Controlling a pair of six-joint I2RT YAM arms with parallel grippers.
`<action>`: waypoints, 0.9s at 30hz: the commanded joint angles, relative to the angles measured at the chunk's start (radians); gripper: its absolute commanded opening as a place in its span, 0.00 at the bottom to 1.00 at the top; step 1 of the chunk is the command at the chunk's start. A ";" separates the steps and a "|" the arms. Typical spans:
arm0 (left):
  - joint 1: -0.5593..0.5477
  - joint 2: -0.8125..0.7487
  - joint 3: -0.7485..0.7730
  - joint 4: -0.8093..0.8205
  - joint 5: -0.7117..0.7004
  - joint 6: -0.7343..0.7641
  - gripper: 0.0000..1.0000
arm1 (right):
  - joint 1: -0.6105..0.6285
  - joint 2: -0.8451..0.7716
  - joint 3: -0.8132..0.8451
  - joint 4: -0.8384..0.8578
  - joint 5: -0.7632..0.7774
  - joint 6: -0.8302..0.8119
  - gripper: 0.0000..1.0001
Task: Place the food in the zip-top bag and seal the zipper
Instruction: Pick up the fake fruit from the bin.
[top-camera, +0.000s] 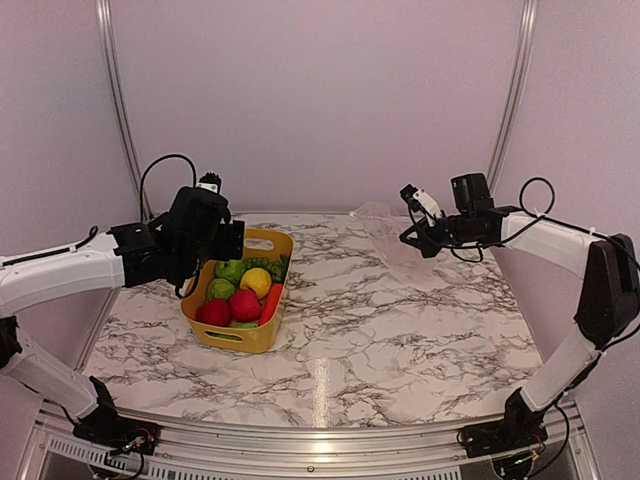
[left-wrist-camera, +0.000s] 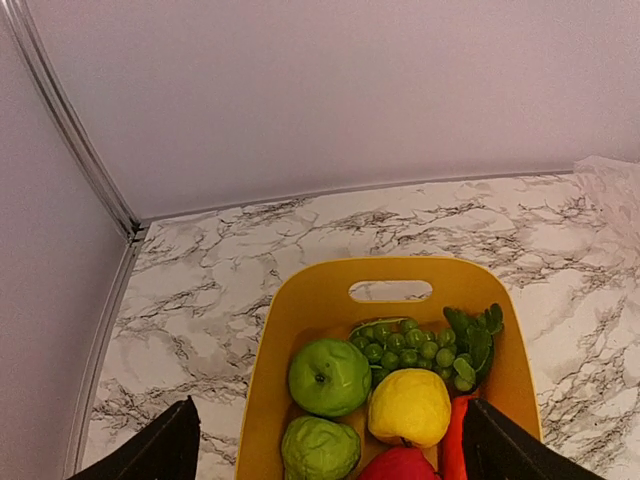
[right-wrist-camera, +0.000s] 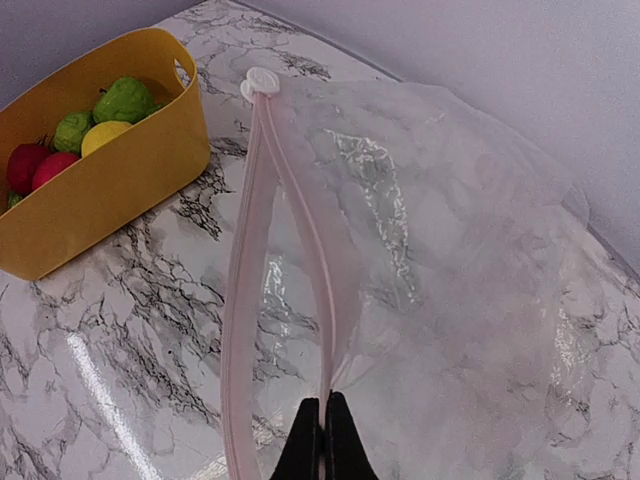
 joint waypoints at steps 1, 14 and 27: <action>0.039 0.085 0.124 -0.174 0.203 -0.041 0.93 | 0.002 -0.029 -0.023 0.044 -0.046 -0.002 0.00; 0.114 0.412 0.408 -0.405 0.498 -0.136 0.69 | 0.001 -0.045 -0.061 0.068 -0.086 0.001 0.00; 0.161 0.673 0.642 -0.630 0.562 -0.113 0.83 | 0.002 -0.046 -0.073 0.072 -0.084 -0.008 0.00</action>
